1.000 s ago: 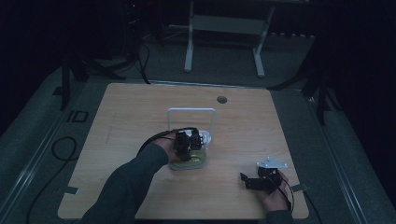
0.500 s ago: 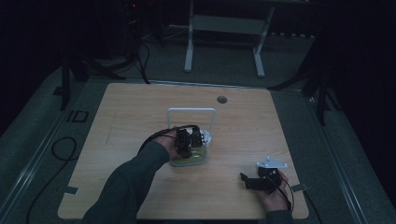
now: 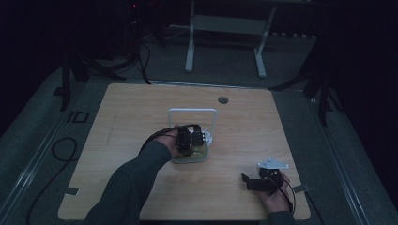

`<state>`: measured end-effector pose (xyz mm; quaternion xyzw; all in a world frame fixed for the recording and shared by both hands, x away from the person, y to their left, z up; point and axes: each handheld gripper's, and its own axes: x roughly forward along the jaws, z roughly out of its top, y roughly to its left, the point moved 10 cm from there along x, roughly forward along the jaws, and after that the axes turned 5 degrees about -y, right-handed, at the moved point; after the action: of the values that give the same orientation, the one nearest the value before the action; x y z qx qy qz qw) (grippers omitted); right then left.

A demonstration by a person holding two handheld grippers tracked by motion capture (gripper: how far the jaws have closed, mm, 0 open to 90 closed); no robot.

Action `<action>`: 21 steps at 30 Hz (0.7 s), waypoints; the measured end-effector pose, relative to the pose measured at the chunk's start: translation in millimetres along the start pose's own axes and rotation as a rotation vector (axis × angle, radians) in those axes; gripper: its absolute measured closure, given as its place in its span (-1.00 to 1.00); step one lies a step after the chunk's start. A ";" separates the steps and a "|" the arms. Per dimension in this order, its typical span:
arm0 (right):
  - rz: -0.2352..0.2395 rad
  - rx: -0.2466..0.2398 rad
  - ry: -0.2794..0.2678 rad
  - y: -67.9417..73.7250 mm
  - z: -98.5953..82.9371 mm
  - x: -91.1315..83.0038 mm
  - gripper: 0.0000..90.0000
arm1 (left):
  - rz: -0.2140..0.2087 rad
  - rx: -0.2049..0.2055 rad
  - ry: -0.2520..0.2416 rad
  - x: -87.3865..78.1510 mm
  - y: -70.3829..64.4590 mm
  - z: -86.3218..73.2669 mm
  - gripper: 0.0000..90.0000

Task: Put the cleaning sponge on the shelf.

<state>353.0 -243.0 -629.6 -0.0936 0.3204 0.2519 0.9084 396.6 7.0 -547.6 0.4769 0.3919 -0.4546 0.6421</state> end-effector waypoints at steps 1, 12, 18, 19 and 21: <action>0.000 0.000 0.000 0.0 0.0 0.0 -0.76 | 0.001 0.001 -0.001 0.2 0.3 0.1 0.59; 0.000 0.000 0.000 0.0 0.0 0.0 -0.76 | 0.022 0.013 -0.003 1.8 5.3 0.5 0.59; 0.000 0.000 0.000 0.0 0.0 0.0 -0.76 | 0.031 0.009 -0.009 2.8 7.5 1.9 0.59; 0.000 0.000 0.000 0.0 0.0 0.0 -0.76 | 0.034 0.009 -0.010 2.7 7.9 2.2 0.59; 0.000 0.001 0.000 0.1 0.0 0.0 -0.76 | 0.038 0.014 -0.010 2.3 9.1 2.6 0.59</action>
<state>353.0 -242.9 -629.6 -0.0933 0.3204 0.2518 0.9084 406.1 5.2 -546.7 0.4864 0.3763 -0.4475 0.6493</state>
